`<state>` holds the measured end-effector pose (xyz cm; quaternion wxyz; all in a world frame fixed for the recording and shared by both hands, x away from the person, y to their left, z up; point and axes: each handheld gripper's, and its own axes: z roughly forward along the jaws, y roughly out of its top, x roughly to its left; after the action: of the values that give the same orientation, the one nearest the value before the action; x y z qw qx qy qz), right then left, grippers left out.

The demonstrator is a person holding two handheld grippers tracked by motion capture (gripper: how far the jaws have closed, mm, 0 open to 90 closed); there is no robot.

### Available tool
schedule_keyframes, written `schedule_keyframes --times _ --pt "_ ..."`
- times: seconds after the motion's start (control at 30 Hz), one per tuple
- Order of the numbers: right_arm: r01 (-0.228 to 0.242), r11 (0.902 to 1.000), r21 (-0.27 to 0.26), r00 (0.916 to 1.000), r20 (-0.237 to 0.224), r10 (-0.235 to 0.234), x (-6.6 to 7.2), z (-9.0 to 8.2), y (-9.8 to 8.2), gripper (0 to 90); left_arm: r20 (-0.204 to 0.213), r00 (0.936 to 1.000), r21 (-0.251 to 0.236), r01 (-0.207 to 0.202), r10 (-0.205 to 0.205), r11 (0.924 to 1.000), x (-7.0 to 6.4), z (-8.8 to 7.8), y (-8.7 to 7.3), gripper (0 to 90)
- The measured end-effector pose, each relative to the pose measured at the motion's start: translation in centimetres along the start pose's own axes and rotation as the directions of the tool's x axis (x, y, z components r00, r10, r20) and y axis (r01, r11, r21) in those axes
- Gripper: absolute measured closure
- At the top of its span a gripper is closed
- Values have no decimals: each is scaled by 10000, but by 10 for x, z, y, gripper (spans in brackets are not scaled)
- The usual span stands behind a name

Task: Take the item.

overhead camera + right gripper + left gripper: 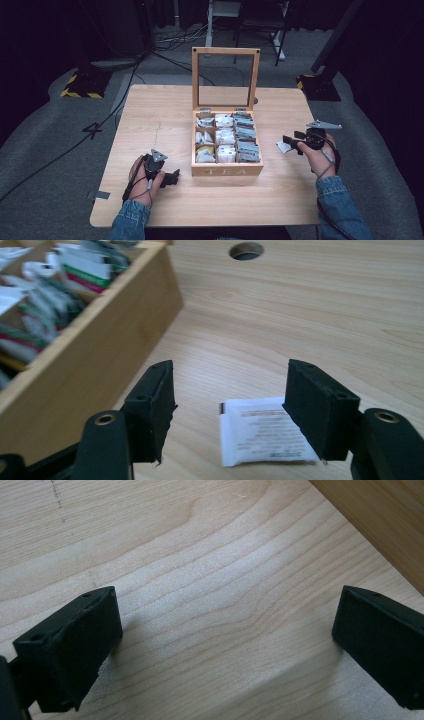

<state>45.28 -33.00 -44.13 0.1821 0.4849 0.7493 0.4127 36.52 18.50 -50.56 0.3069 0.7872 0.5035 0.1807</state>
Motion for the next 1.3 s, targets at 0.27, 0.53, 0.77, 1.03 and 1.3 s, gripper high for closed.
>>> schedule_keyframes --times 0.27,0.53,0.77,1.03,1.3 --pt "447 9989 -157 9972 -586 -455 17 -26 -7 377 2 10000 0 5 -5 10000 0 0 0 0" --pt "652 9978 -133 9927 -1009 -662 25 -43 -16 377 5 10000 1 3 -3 10000 0 0 0 0" --pt "963 9953 46 9843 -1493 -945 43 -52 -24 396 17 10000 5 19 -19 10000 0 0 0 0" --pt "1547 9879 -122 9693 -1915 -1542 63 -50 -34 431 51 10000 9 -1 1 10000 0 0 0 1" --pt "1770 9841 134 9568 -2366 -1689 73 -44 -47 433 135 9999 6 -92 92 10000 1 0 0 1"
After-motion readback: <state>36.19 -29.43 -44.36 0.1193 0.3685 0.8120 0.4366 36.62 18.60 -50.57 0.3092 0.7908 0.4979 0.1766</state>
